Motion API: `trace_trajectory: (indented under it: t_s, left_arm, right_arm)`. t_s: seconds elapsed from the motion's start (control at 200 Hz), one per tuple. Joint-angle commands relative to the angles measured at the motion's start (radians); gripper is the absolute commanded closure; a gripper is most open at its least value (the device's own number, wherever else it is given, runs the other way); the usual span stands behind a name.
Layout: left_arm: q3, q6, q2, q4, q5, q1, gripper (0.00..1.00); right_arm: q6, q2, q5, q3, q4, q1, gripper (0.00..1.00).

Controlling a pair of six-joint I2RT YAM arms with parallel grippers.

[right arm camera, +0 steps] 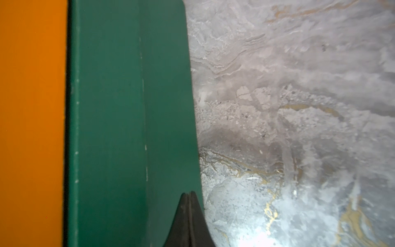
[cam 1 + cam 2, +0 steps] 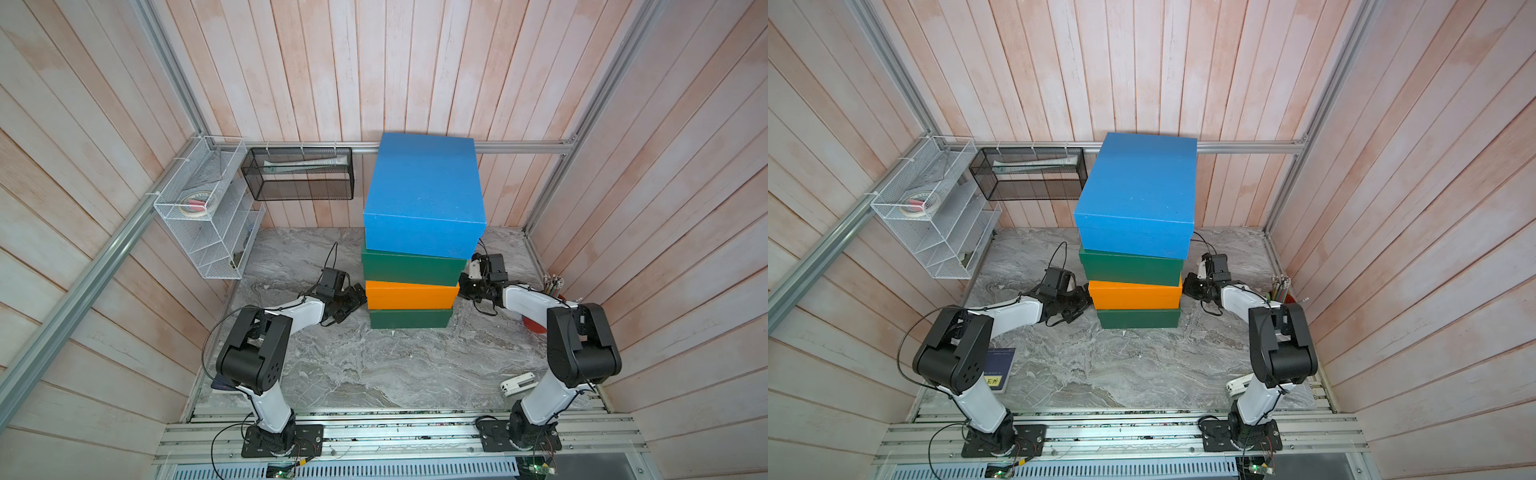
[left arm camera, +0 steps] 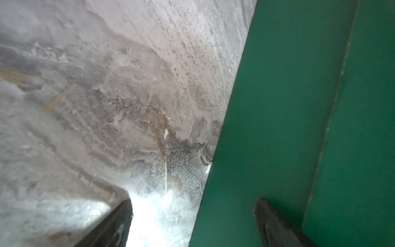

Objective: Stack the shoeboxes
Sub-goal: Move the shoeboxes to the center of the board, then adjust the shoebox.

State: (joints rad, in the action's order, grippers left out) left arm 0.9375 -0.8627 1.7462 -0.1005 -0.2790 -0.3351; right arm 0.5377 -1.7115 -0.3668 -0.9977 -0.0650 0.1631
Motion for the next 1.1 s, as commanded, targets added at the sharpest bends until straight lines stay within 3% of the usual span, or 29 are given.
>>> trace_trajectory:
  t_s: [0.0,0.265,0.49,0.705,1.095]
  left_arm:
    - [0.028,0.048,-0.010,-0.076,0.024,0.028,0.07]
    - [0.116,0.093,-0.070,-0.151,0.022,0.143,0.07]
    - [0.243,0.097,-0.237,-0.236,0.041,0.149,0.07]
    - [0.225,0.059,-0.432,-0.250,0.102,0.087,0.06]
    - [0.134,-0.026,-0.539,-0.292,0.124,-0.043,0.06]
  right_arm:
    - [0.013,-0.021,0.019,-0.049,-0.046,-0.030,0.94]
    - [0.006,0.014,0.058,-0.119,-0.085,-0.070,0.93]
    - [-0.005,0.161,0.111,-0.175,-0.114,-0.080,0.93]
    - [-0.013,0.281,0.109,-0.194,-0.165,-0.052,0.90]
    - [-0.018,0.368,0.136,-0.203,-0.230,0.075,0.90]
